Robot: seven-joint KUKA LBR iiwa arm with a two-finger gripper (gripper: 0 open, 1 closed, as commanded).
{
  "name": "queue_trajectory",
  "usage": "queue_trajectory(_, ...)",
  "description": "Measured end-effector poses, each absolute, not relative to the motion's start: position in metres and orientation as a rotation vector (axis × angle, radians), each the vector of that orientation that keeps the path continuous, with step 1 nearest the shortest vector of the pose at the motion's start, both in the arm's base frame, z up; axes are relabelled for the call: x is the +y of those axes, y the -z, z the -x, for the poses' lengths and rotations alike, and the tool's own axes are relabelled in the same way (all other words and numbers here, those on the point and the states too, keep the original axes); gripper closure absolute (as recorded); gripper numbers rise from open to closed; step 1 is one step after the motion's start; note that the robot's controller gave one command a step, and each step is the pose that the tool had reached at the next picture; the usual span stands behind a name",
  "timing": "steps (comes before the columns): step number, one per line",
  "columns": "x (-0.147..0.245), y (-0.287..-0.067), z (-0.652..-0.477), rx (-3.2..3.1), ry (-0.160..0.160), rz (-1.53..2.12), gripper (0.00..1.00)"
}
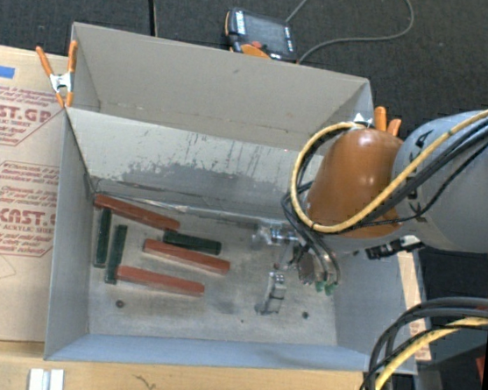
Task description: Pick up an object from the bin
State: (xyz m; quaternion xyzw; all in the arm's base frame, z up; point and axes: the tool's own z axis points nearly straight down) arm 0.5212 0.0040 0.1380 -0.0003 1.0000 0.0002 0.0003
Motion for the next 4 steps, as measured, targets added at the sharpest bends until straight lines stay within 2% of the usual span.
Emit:
queue_trajectory(1, -0.021, -0.214, -0.480, 3.136, 0.003, 0.074, 0.00)
queue_trajectory(2, 0.002, -0.171, -0.538, 3.137, -0.002, 0.127, 0.00)
queue_trajectory(3, 0.083, -0.082, -0.552, 3.107, -0.004, 0.477, 0.00)
queue_trajectory(4, 0.124, -0.069, -0.499, 3.115, -0.005, 0.437, 0.00)
